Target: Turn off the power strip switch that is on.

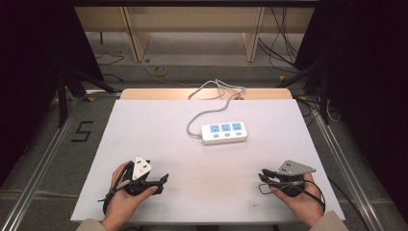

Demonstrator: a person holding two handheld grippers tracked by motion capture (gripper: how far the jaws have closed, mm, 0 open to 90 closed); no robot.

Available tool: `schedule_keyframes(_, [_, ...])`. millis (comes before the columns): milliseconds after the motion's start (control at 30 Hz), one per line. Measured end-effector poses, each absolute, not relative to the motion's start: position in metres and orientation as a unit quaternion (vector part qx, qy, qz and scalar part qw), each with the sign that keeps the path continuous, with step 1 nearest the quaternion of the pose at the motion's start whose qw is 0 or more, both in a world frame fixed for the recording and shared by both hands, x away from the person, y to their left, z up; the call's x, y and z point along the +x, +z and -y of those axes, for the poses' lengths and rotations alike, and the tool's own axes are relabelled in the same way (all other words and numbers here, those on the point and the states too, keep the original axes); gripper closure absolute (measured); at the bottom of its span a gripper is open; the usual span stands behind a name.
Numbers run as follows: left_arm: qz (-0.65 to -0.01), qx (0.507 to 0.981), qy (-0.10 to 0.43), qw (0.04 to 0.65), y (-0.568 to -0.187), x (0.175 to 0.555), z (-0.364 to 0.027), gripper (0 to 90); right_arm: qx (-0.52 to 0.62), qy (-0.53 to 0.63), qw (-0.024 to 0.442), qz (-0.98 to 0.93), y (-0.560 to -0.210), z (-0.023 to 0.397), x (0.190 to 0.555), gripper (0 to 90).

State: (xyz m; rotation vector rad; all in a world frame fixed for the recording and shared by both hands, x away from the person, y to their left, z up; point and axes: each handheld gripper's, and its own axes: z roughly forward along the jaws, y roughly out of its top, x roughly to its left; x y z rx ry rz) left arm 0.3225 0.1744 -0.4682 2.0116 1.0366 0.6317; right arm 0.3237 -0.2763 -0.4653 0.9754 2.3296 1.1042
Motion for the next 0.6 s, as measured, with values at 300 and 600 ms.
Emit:
schedule_keyframes(300, [-0.407, 0.79, 0.251, 0.384, -0.4681, 0.3226, -0.1748, 19.3, 0.353, 0.375, 0.204, -0.832, -0.4599, 0.2761, 0.3261, 90.0])
schedule_keyframes(600, [-0.409, 0.786, 0.255, 0.386, -0.4669, 0.3233, -0.1753, 19.8, 0.362, 0.37, 0.206, -0.83, -0.4562, 0.2743, 0.3322, 90.0])
